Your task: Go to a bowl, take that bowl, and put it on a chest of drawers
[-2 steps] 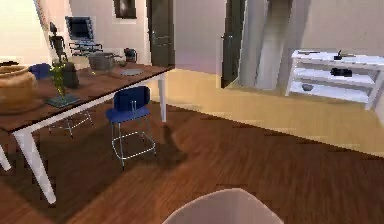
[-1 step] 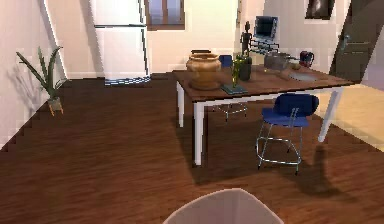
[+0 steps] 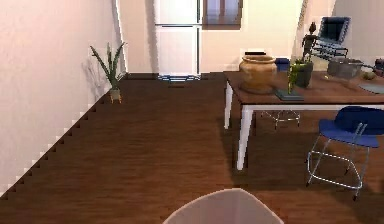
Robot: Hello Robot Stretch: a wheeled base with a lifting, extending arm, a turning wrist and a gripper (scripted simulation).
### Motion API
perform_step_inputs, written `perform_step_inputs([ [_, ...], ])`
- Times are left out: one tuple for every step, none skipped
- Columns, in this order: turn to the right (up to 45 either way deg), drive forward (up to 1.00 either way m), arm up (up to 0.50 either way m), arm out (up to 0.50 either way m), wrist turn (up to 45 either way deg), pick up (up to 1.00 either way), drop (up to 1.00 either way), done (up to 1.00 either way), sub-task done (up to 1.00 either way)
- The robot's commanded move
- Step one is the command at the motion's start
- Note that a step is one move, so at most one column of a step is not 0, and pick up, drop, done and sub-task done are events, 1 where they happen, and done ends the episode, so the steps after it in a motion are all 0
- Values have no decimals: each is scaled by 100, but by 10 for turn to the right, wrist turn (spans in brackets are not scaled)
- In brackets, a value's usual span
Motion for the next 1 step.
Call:
perform_step_inputs([
  [0,10,0,0,0,0,0,0,0],
])
